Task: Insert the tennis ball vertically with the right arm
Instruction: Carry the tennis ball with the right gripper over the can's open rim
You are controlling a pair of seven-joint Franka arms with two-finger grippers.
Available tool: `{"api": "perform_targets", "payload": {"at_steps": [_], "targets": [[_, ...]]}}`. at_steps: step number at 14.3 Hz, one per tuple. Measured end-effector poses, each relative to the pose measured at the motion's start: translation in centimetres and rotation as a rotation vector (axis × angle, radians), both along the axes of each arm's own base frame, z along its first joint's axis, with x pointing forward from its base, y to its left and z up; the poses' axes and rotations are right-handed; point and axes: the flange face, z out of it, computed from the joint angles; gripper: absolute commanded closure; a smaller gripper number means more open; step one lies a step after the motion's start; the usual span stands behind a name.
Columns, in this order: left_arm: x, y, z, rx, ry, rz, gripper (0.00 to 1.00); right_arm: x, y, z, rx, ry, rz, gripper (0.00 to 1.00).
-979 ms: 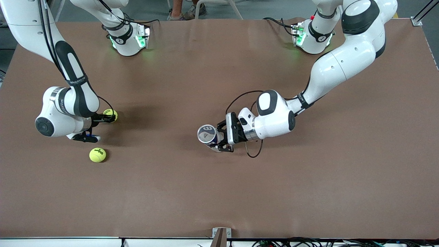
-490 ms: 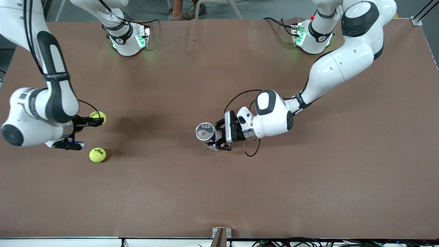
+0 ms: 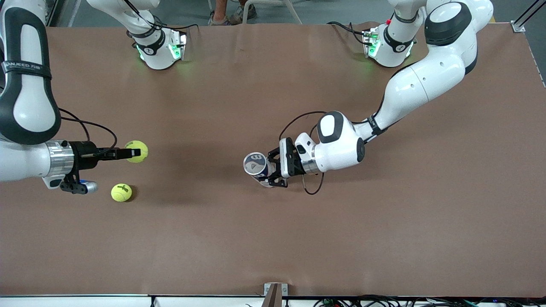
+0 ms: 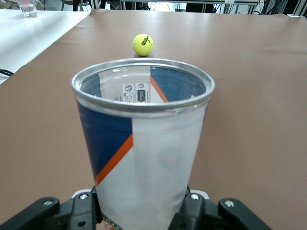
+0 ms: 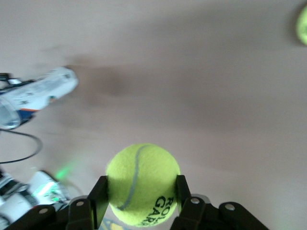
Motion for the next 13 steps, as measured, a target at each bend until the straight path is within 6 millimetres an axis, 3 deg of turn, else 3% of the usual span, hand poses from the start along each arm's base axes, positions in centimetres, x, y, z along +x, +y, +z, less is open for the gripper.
{"api": "perform_targets", "payload": {"at_steps": [8, 13], "targets": [[0.0, 0.0, 0.0, -0.001, 0.001, 0.001, 0.43, 1.4, 14.0, 2.3, 0.077, -0.068, -0.155, 0.82], [0.0, 0.1, 0.0, -0.001, 0.001, 0.001, 0.42, 1.3, 22.1, 2.0, 0.065, -0.095, -0.292, 0.82]]}}
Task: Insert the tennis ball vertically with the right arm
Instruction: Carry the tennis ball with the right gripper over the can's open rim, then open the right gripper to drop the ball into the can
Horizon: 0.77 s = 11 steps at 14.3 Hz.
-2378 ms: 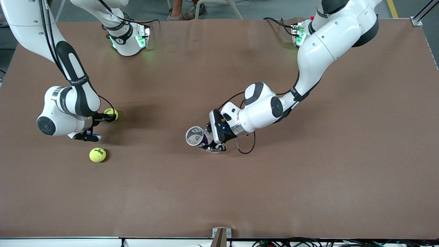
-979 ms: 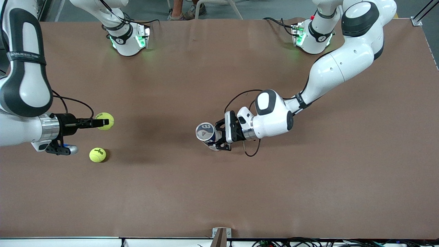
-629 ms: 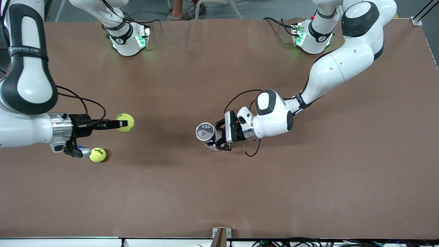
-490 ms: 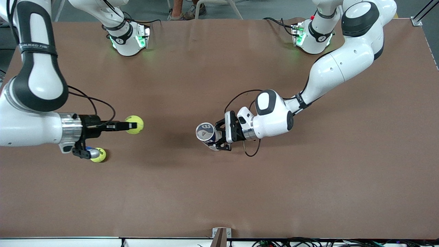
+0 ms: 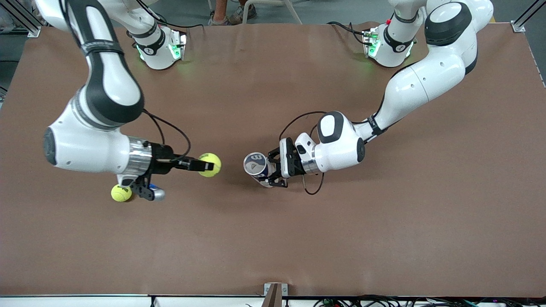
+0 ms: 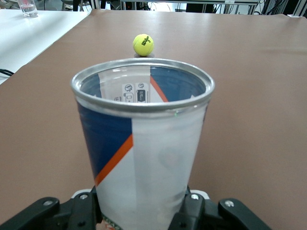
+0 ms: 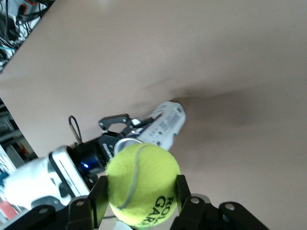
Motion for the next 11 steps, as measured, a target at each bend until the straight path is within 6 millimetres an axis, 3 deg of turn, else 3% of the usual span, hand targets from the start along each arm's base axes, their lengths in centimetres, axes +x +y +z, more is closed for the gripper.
{"api": "perform_targets", "payload": {"at_steps": [6, 11], "targets": [[0.0, 0.0, 0.0, 0.0, 0.0, 0.0, 0.42, -1.0, 6.2, -3.3, -0.021, 0.019, -0.052, 0.82], [0.0, 0.0, 0.0, 0.0, 0.0, 0.001, 0.42, -1.7, 8.2, -4.9, -0.036, 0.054, -0.063, 0.82]]}}
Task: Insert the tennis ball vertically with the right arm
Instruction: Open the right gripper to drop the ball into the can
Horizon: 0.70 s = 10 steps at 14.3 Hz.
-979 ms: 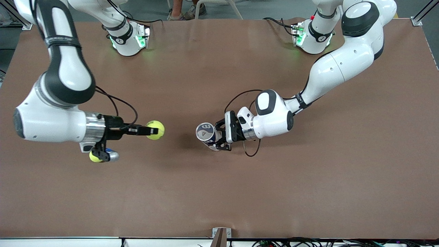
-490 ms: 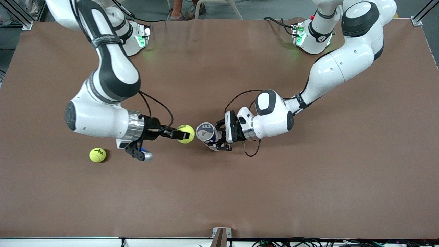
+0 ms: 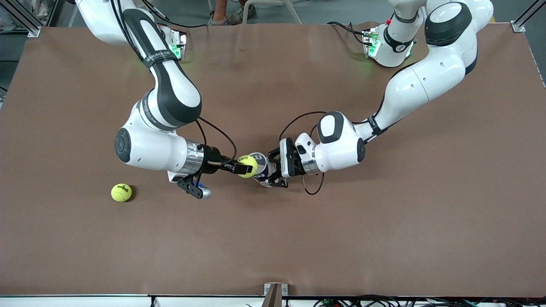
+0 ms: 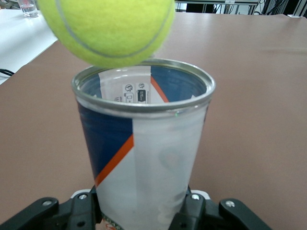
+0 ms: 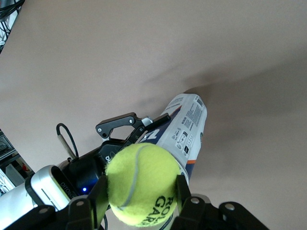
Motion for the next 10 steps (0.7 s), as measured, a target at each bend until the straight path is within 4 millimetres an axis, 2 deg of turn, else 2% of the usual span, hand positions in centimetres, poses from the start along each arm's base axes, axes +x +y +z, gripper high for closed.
{"api": "perform_targets", "payload": {"at_steps": [5, 10], "targets": [[0.0, 0.0, 0.0, 0.0, 0.0, 0.001, 0.42, -1.5, 2.0, -0.3, -0.013, 0.05, 0.033, 0.82], [0.0, 0.0, 0.0, -0.002, 0.005, 0.003, 0.42, -1.8, 1.8, -0.4, -0.042, 0.068, 0.054, 0.81]]}}
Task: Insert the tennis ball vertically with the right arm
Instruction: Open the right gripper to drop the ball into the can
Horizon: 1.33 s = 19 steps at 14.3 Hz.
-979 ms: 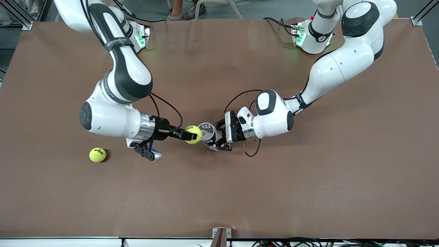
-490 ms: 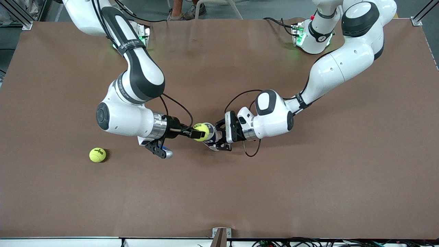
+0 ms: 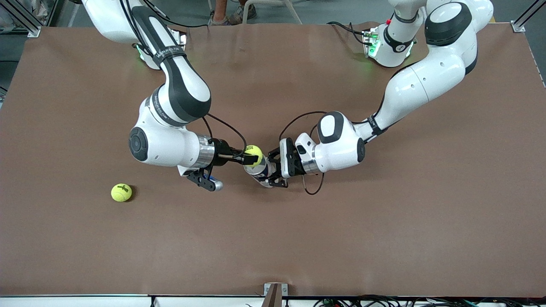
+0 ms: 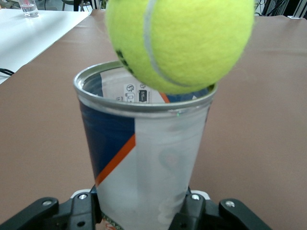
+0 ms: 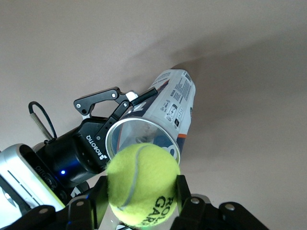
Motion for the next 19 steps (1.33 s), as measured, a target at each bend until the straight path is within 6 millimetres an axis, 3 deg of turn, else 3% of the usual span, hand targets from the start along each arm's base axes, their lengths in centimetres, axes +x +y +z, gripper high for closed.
{"api": "perform_targets", "payload": {"at_steps": [9, 10, 11, 12, 19], "targets": [[0.3, 0.3, 0.0, -0.002, 0.005, 0.009, 0.41, 0.0, 0.5, 0.3, -0.002, -0.014, -0.012, 0.81], [0.3, 0.4, 0.0, -0.002, 0.005, 0.01, 0.41, -0.1, 0.8, 0.4, -0.001, -0.02, -0.012, 0.69], [0.3, 0.4, 0.0, -0.002, 0.005, 0.01, 0.41, -0.2, 1.0, 0.4, -0.001, -0.024, -0.013, 0.23], [0.3, 0.4, 0.0, -0.002, 0.005, 0.01, 0.41, -0.2, 1.1, 0.4, -0.001, -0.025, -0.014, 0.01], [0.4, 0.5, 0.0, -0.002, 0.005, 0.013, 0.41, 0.2, 0.5, 0.4, -0.009, -0.028, -0.022, 0.0]]}}
